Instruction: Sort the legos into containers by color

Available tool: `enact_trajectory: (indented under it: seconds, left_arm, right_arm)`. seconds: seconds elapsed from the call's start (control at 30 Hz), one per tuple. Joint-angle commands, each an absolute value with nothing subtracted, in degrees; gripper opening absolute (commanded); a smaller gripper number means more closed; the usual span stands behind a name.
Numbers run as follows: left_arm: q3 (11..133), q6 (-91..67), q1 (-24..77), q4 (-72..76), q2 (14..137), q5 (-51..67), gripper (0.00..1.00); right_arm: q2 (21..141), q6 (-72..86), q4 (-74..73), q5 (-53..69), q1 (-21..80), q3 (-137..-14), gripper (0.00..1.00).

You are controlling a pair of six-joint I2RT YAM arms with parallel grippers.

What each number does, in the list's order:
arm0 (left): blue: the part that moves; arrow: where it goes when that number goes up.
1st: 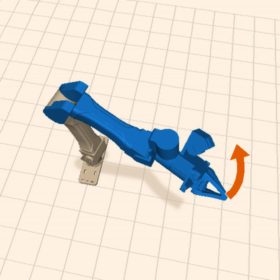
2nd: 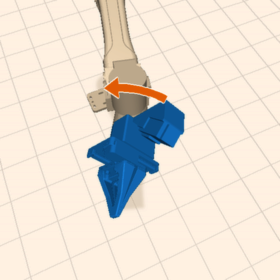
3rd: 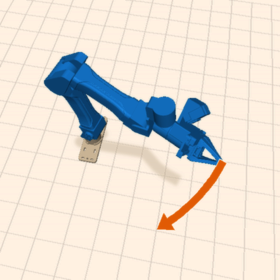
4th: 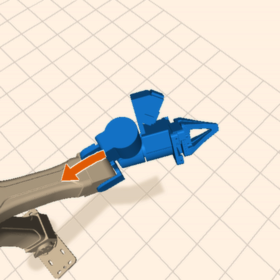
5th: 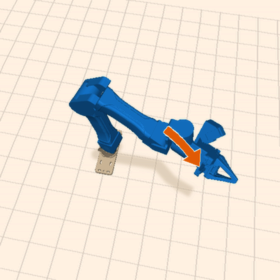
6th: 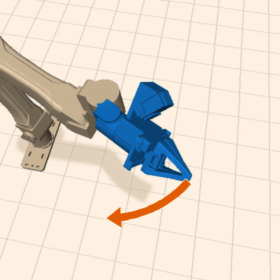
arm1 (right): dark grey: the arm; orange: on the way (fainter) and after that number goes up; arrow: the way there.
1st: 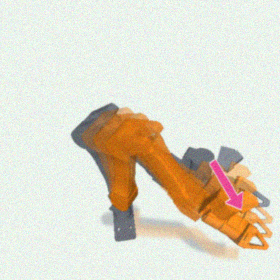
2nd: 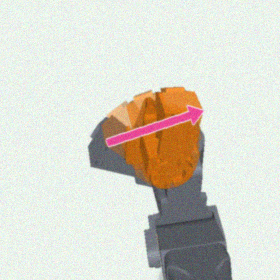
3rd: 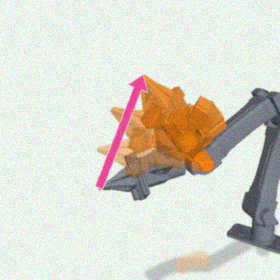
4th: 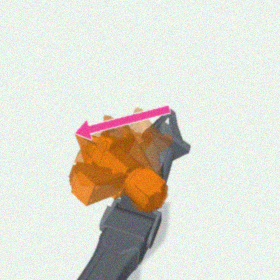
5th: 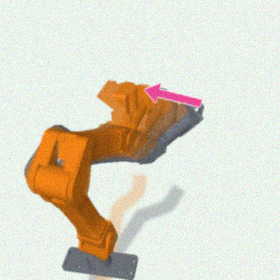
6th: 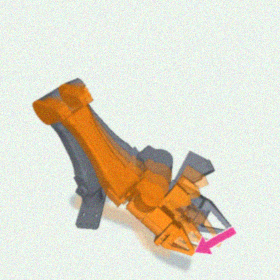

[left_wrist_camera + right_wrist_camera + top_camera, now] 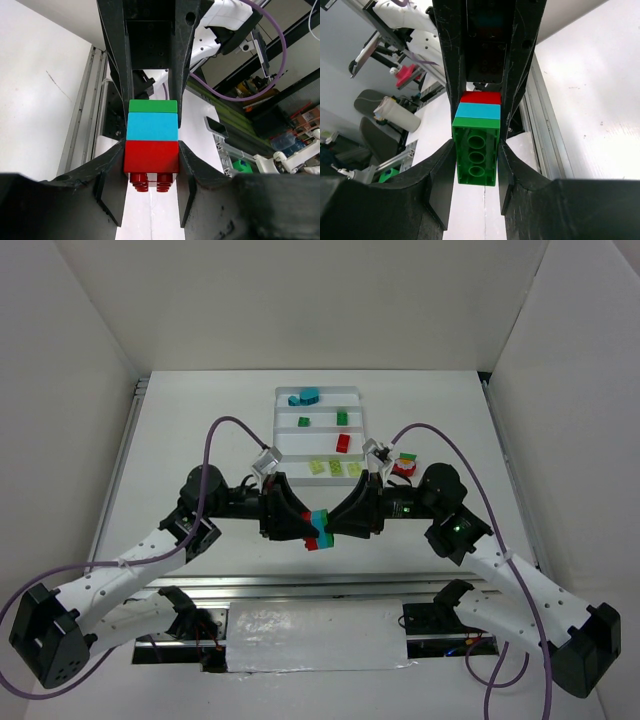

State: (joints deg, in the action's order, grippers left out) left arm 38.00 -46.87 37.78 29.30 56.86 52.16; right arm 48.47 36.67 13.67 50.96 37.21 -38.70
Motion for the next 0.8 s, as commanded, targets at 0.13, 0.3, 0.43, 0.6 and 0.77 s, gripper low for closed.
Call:
enact_trajectory:
  seconds: [0.13, 0.3, 0.43, 0.6, 0.77]
  left_arm:
    - [40.3, -46.4, 38.2, 31.6, 57.5, 50.1, 0.43]
    - [40.5, -46.1, 38.2, 31.0, 57.7, 50.1, 0.07]
    - [40.2, -46.1, 38.2, 31.7, 57.6, 50.3, 0.0]
    - [39.6, -43.5, 38.2, 29.1, 55.8, 50.3, 0.0]
    - [39.1, -41.1, 38.2, 25.1, 53.0, 48.5, 0.0]
  right_arm:
    - [48.9, 35.6, 15.0, 47.7, 39.0, -39.4, 0.0]
    - [48.8, 35.3, 14.8, 45.9, 39.1, -39.2, 0.0]
    - [49.7, 33.1, 13.9, 46.2, 39.1, -38.9, 0.0]
    - [48.0, 30.5, 14.8, 49.6, 37.5, -37.0, 0.0]
    - [46.9, 30.5, 17.0, 54.2, 35.0, -35.9, 0.0]
